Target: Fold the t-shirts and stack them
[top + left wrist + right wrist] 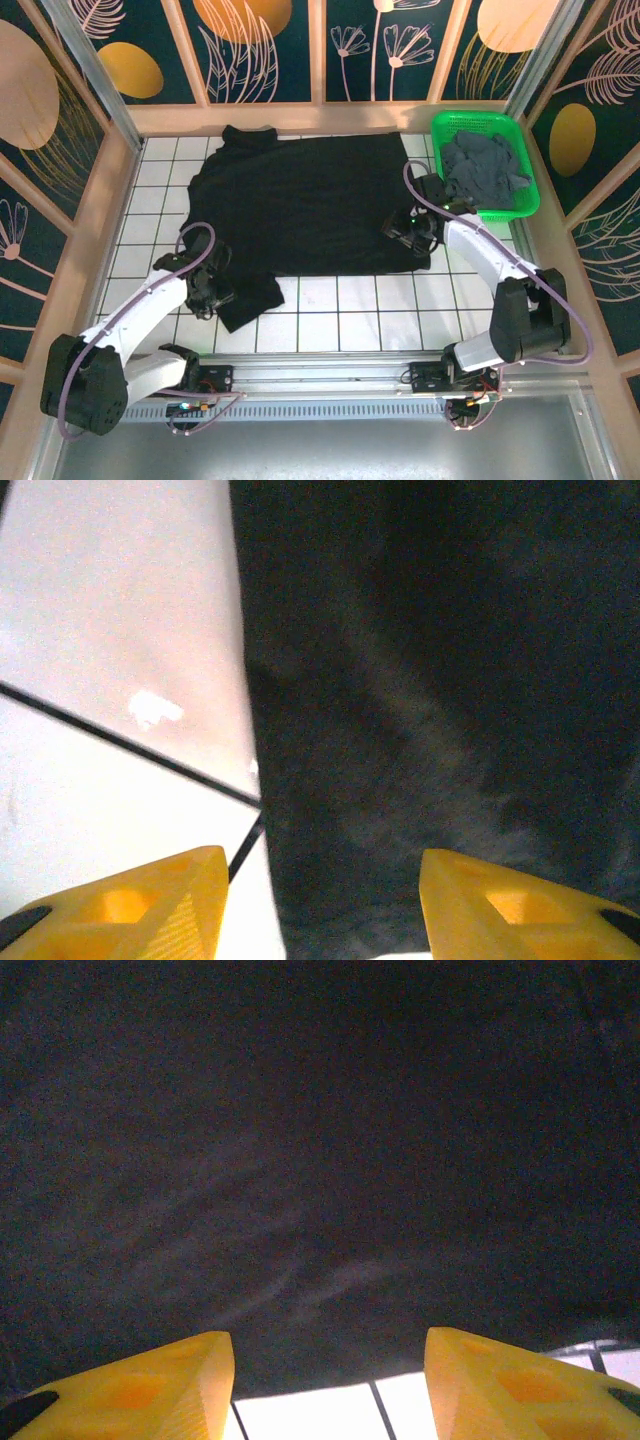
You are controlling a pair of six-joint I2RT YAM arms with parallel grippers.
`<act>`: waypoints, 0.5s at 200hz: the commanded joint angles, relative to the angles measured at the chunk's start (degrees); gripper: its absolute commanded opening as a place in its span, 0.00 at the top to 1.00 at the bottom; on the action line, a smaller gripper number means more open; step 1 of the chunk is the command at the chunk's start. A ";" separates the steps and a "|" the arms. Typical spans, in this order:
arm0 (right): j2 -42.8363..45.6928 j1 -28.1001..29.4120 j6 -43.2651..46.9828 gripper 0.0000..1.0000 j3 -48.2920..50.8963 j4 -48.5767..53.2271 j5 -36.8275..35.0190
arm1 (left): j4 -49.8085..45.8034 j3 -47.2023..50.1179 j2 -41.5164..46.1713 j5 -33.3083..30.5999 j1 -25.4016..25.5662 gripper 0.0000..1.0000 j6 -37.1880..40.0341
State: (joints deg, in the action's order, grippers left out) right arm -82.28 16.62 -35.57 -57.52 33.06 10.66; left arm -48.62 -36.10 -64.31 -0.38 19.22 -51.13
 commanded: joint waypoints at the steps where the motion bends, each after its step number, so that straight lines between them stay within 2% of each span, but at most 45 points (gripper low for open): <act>1: 2.47 0.36 -1.03 0.46 1.49 1.16 1.09 | -1.59 2.78 0.13 3.50 0.55 0.46 -1.55; 29: 4.05 0.23 -2.47 0.46 3.82 1.80 -0.52 | 4.76 5.27 -2.18 7.92 1.70 0.47 -3.91; 64: 6.05 -0.36 -3.65 0.46 6.64 1.46 -1.34 | 9.22 7.60 -4.44 7.81 3.36 0.51 -5.57; 76: 6.47 -0.45 -3.87 0.46 7.55 1.16 -1.55 | 12.71 8.86 -4.86 8.56 3.45 0.56 -6.69; 100: 7.69 -1.21 -5.37 0.47 9.92 1.51 -3.18 | 15.51 10.10 -6.76 9.20 3.54 0.77 -8.22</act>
State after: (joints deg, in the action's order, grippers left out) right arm -76.64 16.43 -38.54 -50.11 33.43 9.96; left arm -43.13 -29.30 -68.29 5.06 22.20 -57.10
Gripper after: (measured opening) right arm 0.536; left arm 0.329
